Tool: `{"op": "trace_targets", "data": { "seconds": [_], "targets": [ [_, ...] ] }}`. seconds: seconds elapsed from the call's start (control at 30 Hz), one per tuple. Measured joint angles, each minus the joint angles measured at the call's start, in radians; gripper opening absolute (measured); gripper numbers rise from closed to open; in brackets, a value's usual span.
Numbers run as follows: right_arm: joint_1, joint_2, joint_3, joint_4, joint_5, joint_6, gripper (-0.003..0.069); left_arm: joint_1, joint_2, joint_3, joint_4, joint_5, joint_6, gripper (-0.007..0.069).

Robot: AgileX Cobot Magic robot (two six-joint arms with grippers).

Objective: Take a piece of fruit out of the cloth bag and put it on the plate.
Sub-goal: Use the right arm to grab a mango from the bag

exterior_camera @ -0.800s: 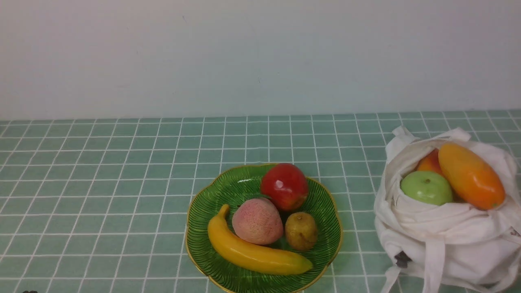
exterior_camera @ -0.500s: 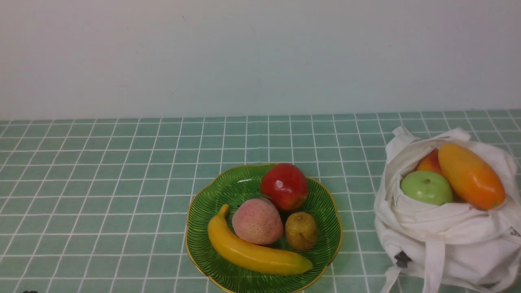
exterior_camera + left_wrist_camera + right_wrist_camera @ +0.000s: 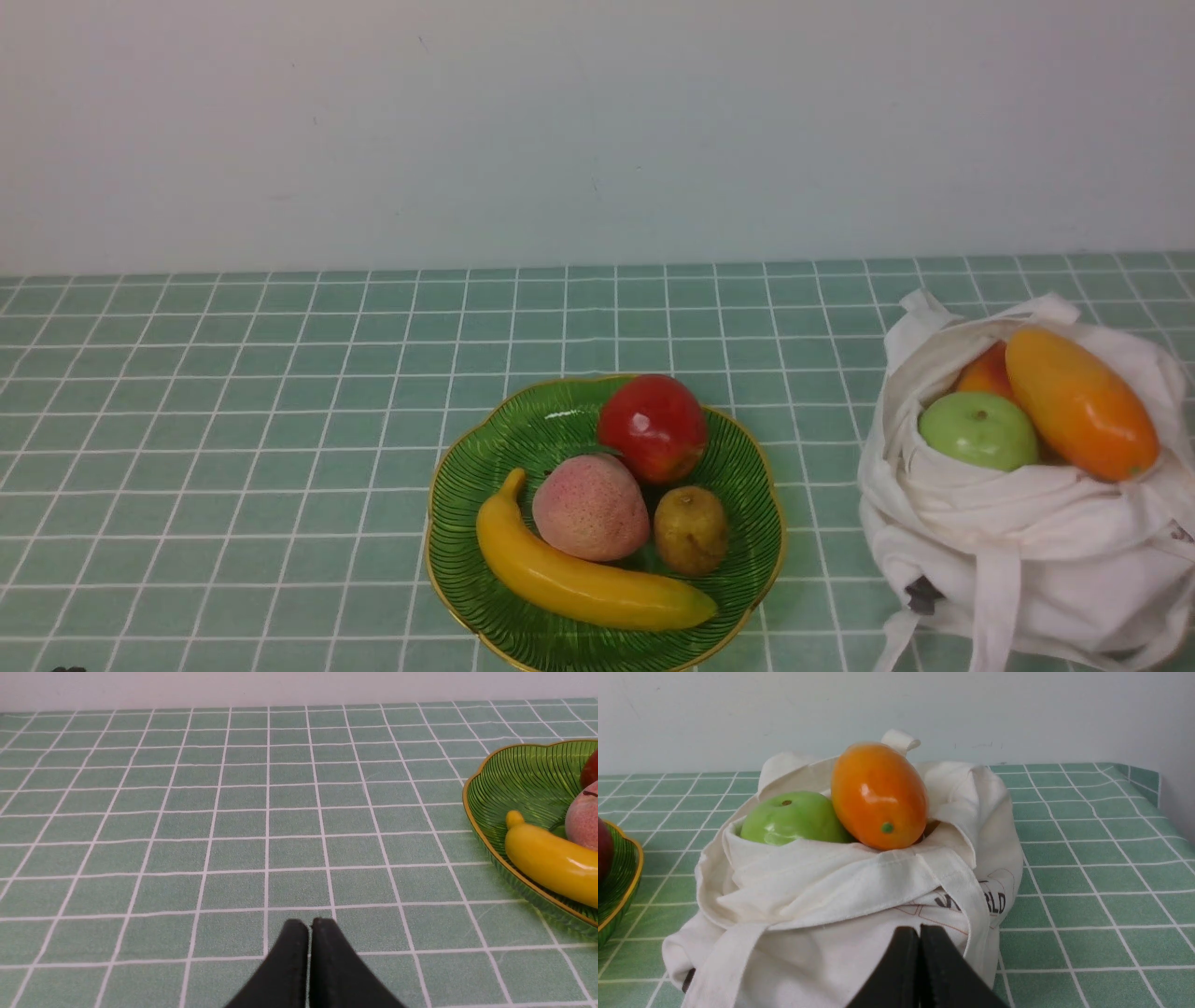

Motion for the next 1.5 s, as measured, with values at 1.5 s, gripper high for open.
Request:
{"op": "trace_targets", "data": {
  "seconds": [1.5],
  "targets": [
    [-0.001, 0.000, -0.043, 0.624, -0.570, 0.010, -0.0013, 0.000, 0.000, 0.000, 0.000, 0.000, 0.000, -0.0008]
  ]
}}
